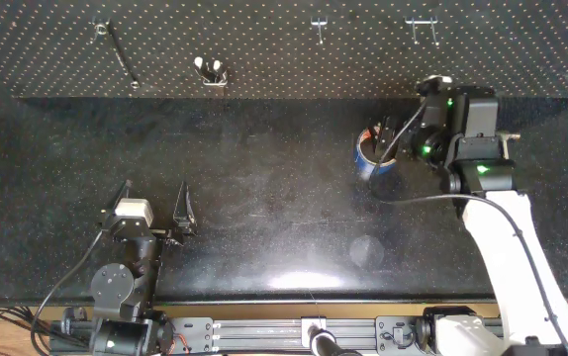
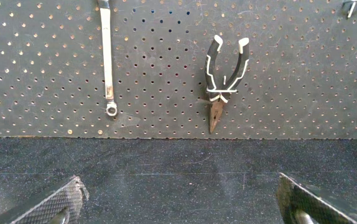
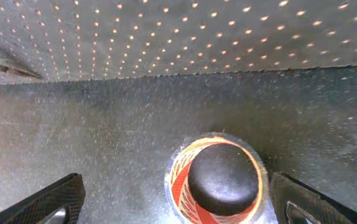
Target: Place Tools Onto Pegboard
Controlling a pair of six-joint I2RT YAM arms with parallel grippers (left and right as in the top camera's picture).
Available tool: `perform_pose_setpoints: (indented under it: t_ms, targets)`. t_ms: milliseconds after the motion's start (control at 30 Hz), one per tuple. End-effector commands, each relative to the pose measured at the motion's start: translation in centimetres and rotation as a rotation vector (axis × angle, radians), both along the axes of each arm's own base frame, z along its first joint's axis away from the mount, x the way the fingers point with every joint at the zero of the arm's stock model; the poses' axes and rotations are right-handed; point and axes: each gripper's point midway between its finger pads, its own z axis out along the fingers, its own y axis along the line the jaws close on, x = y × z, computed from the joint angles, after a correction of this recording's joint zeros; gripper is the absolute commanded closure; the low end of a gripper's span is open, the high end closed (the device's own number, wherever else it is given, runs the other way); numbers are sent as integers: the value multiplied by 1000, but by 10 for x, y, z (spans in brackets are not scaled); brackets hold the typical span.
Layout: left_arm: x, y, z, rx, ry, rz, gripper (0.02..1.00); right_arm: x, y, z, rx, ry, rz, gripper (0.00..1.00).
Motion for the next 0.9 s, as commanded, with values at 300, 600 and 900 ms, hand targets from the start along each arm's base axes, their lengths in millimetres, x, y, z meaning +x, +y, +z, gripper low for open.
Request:
perform_pose_setpoints:
  t_ms: [300, 600, 900]
  targets:
    - [0, 1, 0, 11, -1, 6, 25, -6, 34, -52, -71, 162, 84, 25]
    - [0, 1, 0, 11, -1, 6, 23, 17, 40, -71, -101, 166, 133, 25]
    - [0, 1, 0, 11, -1, 6, 25, 15, 41, -95, -119, 219, 155, 25]
